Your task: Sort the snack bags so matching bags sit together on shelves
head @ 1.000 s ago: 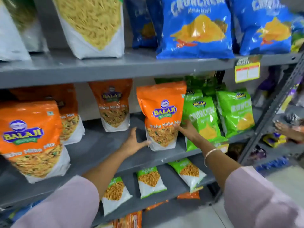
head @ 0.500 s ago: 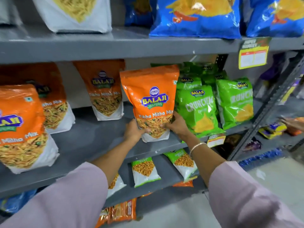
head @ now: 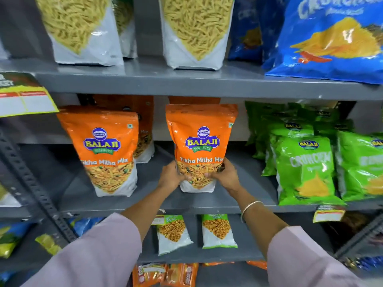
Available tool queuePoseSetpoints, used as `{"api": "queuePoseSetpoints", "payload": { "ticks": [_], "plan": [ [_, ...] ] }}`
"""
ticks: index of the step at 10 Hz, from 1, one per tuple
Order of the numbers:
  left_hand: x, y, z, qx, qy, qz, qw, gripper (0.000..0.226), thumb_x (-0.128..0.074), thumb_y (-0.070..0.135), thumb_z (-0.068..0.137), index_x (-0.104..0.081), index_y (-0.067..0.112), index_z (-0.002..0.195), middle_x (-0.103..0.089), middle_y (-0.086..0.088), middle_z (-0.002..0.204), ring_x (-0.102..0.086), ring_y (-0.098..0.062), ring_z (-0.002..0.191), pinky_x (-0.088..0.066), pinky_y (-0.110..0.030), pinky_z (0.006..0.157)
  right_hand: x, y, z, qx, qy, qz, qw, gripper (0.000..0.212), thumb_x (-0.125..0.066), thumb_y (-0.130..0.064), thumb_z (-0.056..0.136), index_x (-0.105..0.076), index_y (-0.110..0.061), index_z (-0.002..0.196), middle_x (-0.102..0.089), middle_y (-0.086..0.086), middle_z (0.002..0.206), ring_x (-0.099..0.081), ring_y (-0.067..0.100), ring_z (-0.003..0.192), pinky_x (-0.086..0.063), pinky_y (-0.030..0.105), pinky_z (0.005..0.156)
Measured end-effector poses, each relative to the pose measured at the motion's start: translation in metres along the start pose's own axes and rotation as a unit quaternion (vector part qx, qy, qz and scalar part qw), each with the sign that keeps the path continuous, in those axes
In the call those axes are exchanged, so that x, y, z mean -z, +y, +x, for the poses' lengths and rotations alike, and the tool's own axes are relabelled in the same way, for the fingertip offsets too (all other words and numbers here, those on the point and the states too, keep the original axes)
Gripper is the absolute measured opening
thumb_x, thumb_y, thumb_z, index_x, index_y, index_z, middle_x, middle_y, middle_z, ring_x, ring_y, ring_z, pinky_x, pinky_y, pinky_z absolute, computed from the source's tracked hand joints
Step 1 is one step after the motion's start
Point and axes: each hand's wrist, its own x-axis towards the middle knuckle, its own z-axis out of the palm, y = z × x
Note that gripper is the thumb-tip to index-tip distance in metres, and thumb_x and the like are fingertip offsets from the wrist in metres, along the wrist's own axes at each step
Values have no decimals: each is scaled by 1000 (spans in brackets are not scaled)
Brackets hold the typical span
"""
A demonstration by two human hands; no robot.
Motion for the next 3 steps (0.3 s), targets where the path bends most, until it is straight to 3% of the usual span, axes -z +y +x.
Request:
{"api": "queuePoseSetpoints", "payload": {
  "ticks": [1, 3],
  "plan": [
    [4, -7, -4, 12, -6, 9, 1000, 59, -82, 18, 63, -56, 3, 114, -64, -16, 121, -59, -30, 111, -46, -33, 89, -10, 3, -2, -12, -1, -6, 1000, 68, -81, -1, 62, -48, -3, 122, -62, 18, 123, -59, 31, 112, -49, 45, 96],
    [6, -6, -4, 20, -33, 26, 999, 68, -80, 27, 66, -48, 6, 122, -58, -15, 130, -53, -30, 120, -46, -41, 99, -9, 1, -1, -23, -25, -38, 999, 72, -81, -8, 64, -45, -8, 126, -60, 14, 127, -56, 28, 116, -45, 34, 90]
  ]
}}
